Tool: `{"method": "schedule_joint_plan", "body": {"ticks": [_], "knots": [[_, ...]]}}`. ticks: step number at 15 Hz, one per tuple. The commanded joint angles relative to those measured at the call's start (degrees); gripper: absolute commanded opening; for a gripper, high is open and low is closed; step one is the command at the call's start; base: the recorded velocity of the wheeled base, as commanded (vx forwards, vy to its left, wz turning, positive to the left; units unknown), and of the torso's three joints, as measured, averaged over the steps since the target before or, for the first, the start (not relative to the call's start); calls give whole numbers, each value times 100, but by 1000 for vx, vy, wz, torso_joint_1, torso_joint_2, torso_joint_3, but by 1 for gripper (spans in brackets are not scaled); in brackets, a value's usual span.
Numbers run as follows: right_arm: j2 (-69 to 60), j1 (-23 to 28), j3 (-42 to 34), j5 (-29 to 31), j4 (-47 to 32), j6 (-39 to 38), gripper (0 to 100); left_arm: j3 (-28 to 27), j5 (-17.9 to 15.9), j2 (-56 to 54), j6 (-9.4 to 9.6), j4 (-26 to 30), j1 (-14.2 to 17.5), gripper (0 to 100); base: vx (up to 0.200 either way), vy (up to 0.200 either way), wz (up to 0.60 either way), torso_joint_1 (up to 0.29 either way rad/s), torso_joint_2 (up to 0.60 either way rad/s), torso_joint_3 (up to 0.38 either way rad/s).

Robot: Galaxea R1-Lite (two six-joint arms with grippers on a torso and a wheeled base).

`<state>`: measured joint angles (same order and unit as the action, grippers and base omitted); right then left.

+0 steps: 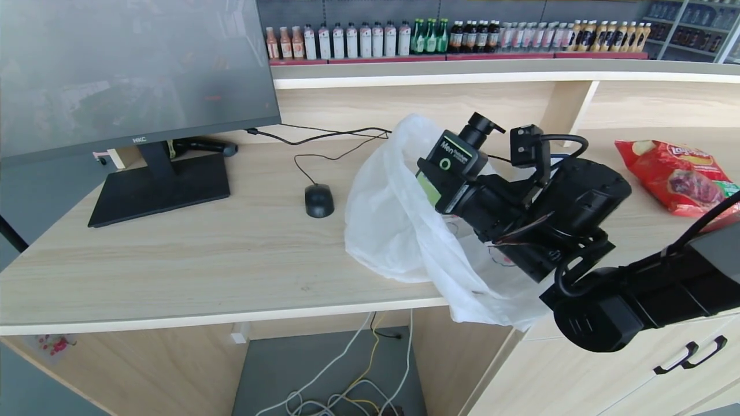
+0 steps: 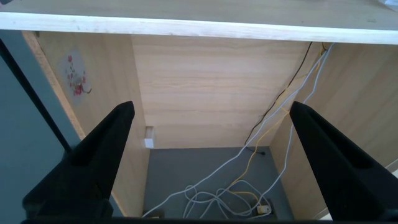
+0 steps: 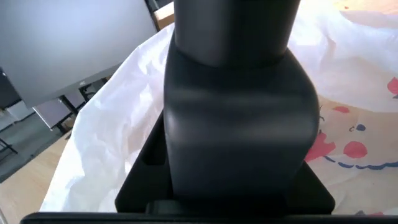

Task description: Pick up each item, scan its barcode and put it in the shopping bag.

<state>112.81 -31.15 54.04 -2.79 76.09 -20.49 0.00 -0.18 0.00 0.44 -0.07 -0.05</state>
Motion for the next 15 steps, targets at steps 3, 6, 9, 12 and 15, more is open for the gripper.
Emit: {"method": "schedule_joint_plan", "body": {"ticks": [3, 6, 9, 12, 15], "knots": [[-119, 311, 441, -37, -473, -605, 0, 0, 1, 0, 0, -1, -4, 100, 0, 0, 0, 0, 0, 0], [-356, 504, 792, -55, -912, -1959, 0, 0, 1, 0, 0, -1, -4, 100, 0, 0, 0, 0, 0, 0], [-734, 1102, 810, -1092, -1650, -2890, 0, 0, 1, 0, 0, -1, -4, 100, 0, 0, 0, 0, 0, 0], [-761, 1331, 1012, -1751, -2327, -2917, 0, 0, 1, 0, 0, -1, -4, 100, 0, 0, 0, 0, 0, 0], [-453, 1401, 2198, -2498, -3804, -3365, 0, 0, 1, 0, 0, -1, -4, 100, 0, 0, 0, 0, 0, 0]]}}
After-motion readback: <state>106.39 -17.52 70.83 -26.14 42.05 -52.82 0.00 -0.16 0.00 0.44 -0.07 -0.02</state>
